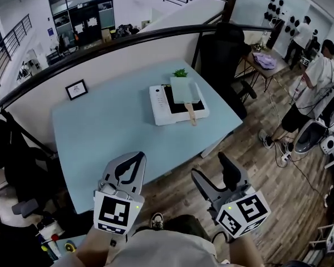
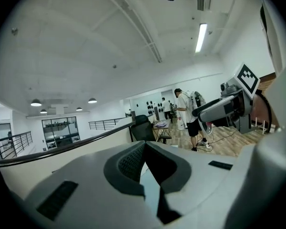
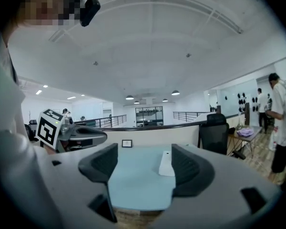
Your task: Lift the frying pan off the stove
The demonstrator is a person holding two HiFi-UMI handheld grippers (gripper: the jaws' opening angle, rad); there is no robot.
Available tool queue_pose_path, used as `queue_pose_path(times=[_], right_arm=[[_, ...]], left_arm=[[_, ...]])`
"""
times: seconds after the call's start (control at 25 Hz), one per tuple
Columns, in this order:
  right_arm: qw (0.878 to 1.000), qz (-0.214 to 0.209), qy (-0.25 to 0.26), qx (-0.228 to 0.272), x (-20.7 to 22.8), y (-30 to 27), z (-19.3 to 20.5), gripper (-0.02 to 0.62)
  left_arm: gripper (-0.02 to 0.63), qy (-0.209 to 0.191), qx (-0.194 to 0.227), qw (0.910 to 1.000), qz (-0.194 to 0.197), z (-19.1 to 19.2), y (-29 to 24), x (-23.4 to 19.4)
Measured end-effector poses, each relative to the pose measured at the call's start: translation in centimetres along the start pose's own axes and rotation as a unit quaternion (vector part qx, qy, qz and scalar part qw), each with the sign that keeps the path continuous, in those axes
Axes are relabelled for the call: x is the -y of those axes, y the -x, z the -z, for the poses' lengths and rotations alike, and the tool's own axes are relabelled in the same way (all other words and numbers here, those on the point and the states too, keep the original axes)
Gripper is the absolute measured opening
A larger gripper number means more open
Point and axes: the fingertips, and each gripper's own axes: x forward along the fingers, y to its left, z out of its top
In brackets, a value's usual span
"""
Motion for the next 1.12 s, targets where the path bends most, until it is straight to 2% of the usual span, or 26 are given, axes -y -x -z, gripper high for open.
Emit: queue_pose_path(times=[0.28, 0.56, 0.84, 1.12], right_arm=[[1.0, 0.029, 0.003, 0.005, 3.4, -1.6, -0.6, 0.345], [0.999, 0.032, -0.011, -0.001, 7.8, -4.7, 0.6, 0.347], [1.0, 0.01, -0.02, -0.01, 14.0, -9.5, 0.7, 0.348], [0.998, -0.034, -0.035, -0.039, 21.7, -15.8, 0.9, 0.348]], left_arm=[[0.003, 0.007, 0.002, 1.0, 0.001, 0.4, -2.5, -1.5], [0.003, 0.001, 0.008, 0.9999, -0.006, 0.0, -7.0, -2.4], [0.003, 0.001, -0.011, 0.9993, -0.034, -0.1, -13.8, -3.6], [0.003, 0.008, -0.048, 0.9965, -0.068, -0.3, -21.8, -4.1]])
